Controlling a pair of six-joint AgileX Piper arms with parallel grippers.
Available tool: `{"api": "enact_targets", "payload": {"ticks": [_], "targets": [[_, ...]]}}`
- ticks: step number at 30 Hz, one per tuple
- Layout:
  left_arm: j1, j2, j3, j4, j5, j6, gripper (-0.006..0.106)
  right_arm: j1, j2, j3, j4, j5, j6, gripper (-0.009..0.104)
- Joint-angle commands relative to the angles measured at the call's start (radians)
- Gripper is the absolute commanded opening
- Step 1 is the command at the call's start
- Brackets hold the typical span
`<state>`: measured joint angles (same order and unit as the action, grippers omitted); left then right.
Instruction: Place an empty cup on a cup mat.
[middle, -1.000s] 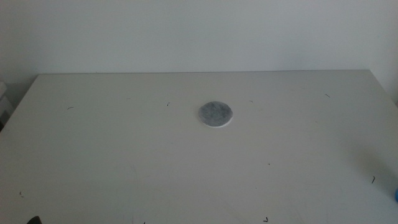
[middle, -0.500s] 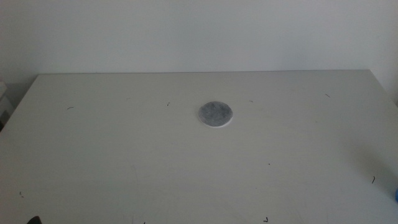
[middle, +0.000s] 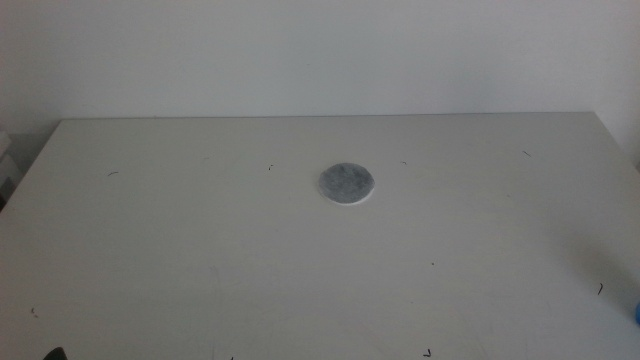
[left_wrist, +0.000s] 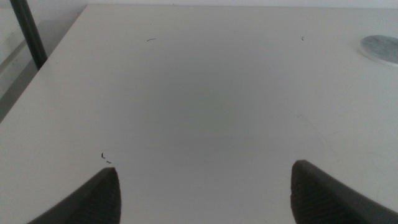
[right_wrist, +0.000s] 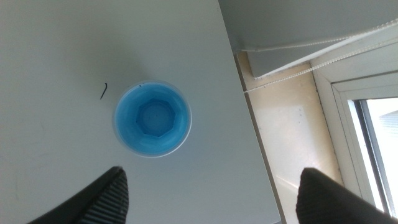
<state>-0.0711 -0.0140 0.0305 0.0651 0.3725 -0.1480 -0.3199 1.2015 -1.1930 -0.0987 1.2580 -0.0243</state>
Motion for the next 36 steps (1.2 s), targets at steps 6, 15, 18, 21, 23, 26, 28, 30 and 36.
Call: {"api": "enact_targets", "payload": {"ticks": [6,15,18,21,23,26,28,30,36], "targets": [[0.001,-0.004,-0.006,0.000,-0.067,-0.011,0.105,-0.015,0.098,-0.030,-0.024,-0.051,-0.013,0.089],[0.001,-0.004,-0.006,0.000,-0.067,-0.011,0.105,-0.029,0.178,0.065,-0.004,-0.186,-0.067,0.079],[0.001,-0.004,-0.006,0.000,-0.067,-0.011,0.105,-0.041,0.189,0.117,0.020,-0.253,-0.068,0.073],[0.001,-0.004,-0.006,0.000,-0.067,-0.011,0.105,-0.046,0.207,0.161,0.022,-0.308,-0.068,0.067],[0.001,-0.004,-0.006,0.000,-0.067,-0.011,0.105,-0.047,0.219,0.197,0.022,-0.340,-0.068,0.063],[0.001,-0.004,-0.006,0.000,-0.067,-0.011,0.105,-0.047,0.245,0.232,0.023,-0.392,-0.068,0.059],[0.001,-0.004,-0.006,0.000,-0.067,-0.011,0.105,-0.047,0.264,0.250,0.023,-0.426,-0.068,0.056],[0.001,-0.004,-0.006,0.000,-0.067,-0.011,0.105,-0.047,0.281,0.264,0.024,-0.464,-0.067,0.054],[0.001,-0.004,-0.006,0.000,-0.067,-0.011,0.105,-0.047,0.345,0.278,0.022,-0.535,-0.067,0.049]]}}
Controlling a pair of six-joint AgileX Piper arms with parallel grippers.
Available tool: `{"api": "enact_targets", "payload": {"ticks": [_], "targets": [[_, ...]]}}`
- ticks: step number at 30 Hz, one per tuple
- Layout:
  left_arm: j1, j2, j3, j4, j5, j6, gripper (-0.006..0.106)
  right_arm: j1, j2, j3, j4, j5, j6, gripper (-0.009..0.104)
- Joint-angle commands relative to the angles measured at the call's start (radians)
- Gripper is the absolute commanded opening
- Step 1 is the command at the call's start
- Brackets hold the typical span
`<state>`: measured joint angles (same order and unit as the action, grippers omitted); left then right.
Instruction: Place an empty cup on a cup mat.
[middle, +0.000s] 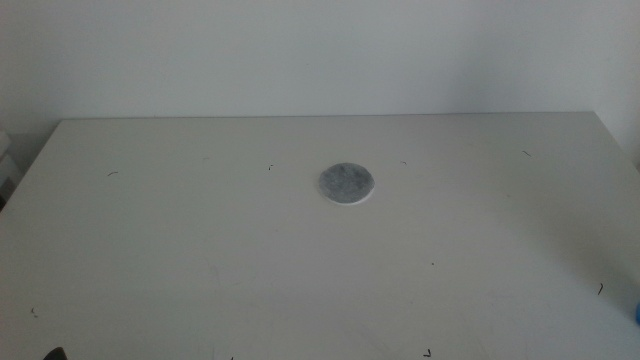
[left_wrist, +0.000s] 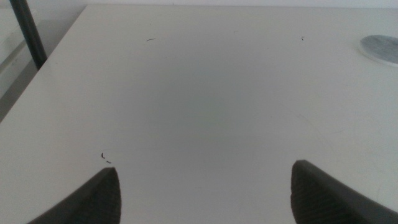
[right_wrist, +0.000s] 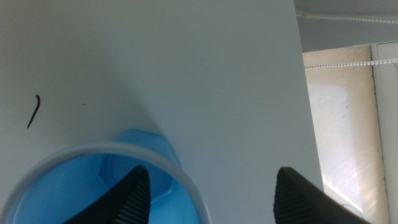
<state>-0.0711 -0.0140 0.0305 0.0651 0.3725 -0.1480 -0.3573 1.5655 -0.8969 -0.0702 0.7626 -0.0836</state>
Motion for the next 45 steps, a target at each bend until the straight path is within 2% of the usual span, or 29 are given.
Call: {"api": "enact_targets", "payload": {"ticks": [1,6,10,11,20,26,30,36,45], "targets": [[0.001,-0.004,-0.006,0.000,-0.067,-0.011,0.105,-0.010,-0.012,-0.018,-0.006,-0.046,-0.008,0.047],[0.001,-0.004,-0.006,0.000,-0.067,-0.011,0.105,-0.010,0.011,-0.018,0.007,-0.057,-0.008,0.025],[0.001,-0.004,-0.006,0.000,-0.067,-0.011,0.105,-0.008,0.014,-0.018,0.010,-0.048,-0.008,0.000],[0.001,-0.004,-0.006,0.000,-0.067,-0.011,0.105,-0.006,0.013,-0.018,0.010,-0.048,-0.008,-0.001],[0.001,-0.004,-0.006,0.000,-0.067,-0.011,0.105,0.070,-0.097,-0.032,0.027,0.009,0.056,-0.001],[0.001,-0.004,-0.006,0.000,-0.067,-0.011,0.105,0.212,-0.128,-0.153,0.040,0.151,0.181,-0.001],[0.001,-0.004,-0.006,0.000,-0.067,-0.011,0.105,0.330,-0.117,-0.258,0.040,0.176,0.249,-0.001],[0.001,-0.004,-0.006,0.000,-0.067,-0.011,0.105,0.472,-0.001,-0.481,0.061,0.287,0.345,0.000],[0.001,-0.004,-0.006,0.000,-0.067,-0.011,0.105,0.645,0.308,-0.871,0.052,0.431,0.353,0.000]]}}
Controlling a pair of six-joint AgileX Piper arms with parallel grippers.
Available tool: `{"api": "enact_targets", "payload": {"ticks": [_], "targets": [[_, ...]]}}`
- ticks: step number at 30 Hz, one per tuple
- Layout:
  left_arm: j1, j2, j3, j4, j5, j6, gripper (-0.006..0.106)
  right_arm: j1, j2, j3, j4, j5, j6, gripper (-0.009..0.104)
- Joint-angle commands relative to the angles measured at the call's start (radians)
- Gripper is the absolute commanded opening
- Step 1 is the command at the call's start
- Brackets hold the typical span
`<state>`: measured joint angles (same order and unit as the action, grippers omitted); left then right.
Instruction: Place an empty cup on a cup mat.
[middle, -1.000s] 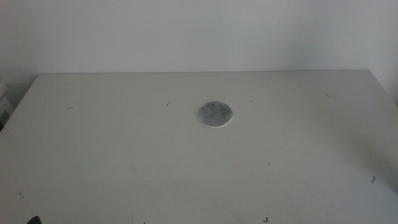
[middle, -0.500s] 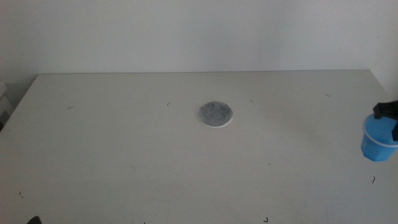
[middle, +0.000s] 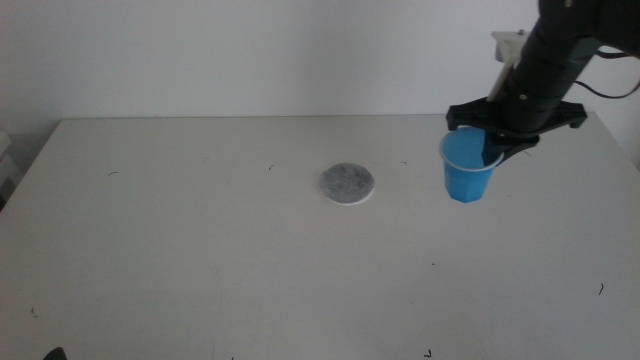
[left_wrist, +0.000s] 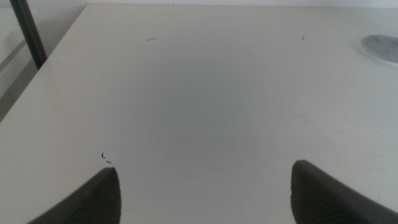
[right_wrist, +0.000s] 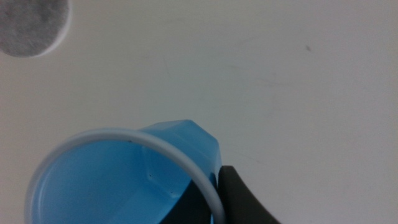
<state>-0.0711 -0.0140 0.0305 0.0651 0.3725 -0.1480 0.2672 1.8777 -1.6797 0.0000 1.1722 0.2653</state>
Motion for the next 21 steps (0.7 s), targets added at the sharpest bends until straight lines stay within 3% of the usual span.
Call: {"api": "enact_targets", "payload": {"ticks": [1,13,21], "targets": [[0.001,-0.004,-0.006,0.000,-0.067,-0.011,0.105,0.034,0.030,-0.134,-0.018,0.038,0.005,0.000],[0.001,-0.004,-0.006,0.000,-0.067,-0.011,0.105,0.136,0.364,-0.638,0.015,0.120,-0.001,0.000],[0.001,-0.004,-0.006,0.000,-0.067,-0.011,0.105,0.148,0.507,-0.792,0.056,0.076,0.012,0.000]]}}
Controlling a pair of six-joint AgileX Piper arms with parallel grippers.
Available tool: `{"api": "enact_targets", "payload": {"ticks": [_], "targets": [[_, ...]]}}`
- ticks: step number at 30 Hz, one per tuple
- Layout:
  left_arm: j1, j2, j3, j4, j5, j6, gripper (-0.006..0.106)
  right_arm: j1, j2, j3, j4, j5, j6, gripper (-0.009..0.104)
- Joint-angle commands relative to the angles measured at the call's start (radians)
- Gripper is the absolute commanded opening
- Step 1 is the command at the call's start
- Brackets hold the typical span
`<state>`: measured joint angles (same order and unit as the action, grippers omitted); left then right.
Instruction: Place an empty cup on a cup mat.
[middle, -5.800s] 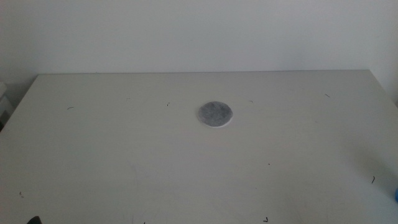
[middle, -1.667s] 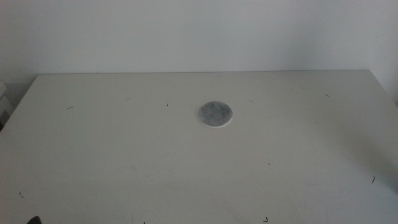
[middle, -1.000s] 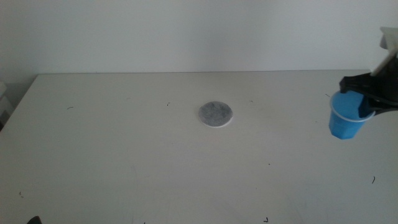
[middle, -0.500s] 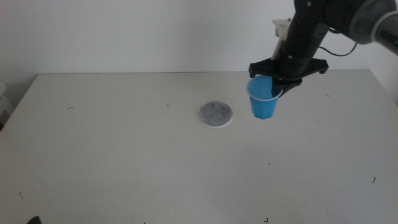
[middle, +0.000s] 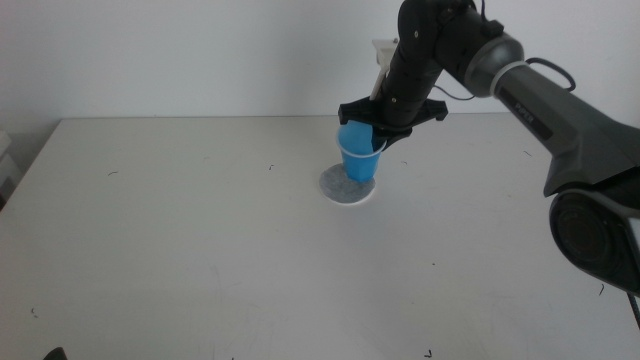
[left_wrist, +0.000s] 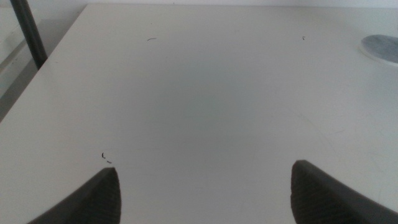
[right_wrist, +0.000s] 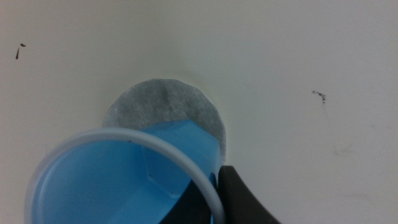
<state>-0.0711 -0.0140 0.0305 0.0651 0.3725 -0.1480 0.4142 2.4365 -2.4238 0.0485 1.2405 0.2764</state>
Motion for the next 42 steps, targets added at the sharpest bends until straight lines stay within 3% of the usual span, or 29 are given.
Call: {"api": "enact_targets", "payload": {"ticks": [1,6,12,18,22,32,35,39,42], "targets": [[0.001,-0.004,-0.006,0.000,-0.067,-0.011,0.105,0.004,-0.042,-0.048,0.018,-0.010,0.000,0.000],[0.001,-0.004,-0.006,0.000,-0.067,-0.011,0.105,0.018,-0.009,-0.048,0.057,-0.040,-0.003,0.000],[0.001,-0.004,-0.006,0.000,-0.067,-0.011,0.105,0.019,0.008,-0.048,0.061,-0.049,-0.014,0.000],[0.001,-0.004,-0.006,0.000,-0.067,-0.011,0.105,0.018,0.007,-0.048,0.025,-0.041,-0.052,0.004],[0.001,-0.004,-0.006,0.000,-0.067,-0.011,0.105,0.018,0.007,-0.048,0.033,-0.040,-0.059,0.017],[0.001,-0.004,-0.006,0.000,-0.067,-0.011,0.105,0.018,-0.024,-0.048,0.077,-0.056,-0.059,0.072],[0.001,-0.004,-0.006,0.000,-0.067,-0.011,0.105,0.013,-0.064,-0.046,0.073,-0.043,-0.059,0.079],[0.001,-0.004,-0.006,0.000,-0.067,-0.011,0.105,0.009,-0.144,-0.001,0.065,-0.006,-0.064,0.079],[0.001,-0.004,-0.006,0.000,-0.067,-0.011,0.105,0.008,-0.243,0.101,0.020,-0.012,-0.081,0.079]]}}
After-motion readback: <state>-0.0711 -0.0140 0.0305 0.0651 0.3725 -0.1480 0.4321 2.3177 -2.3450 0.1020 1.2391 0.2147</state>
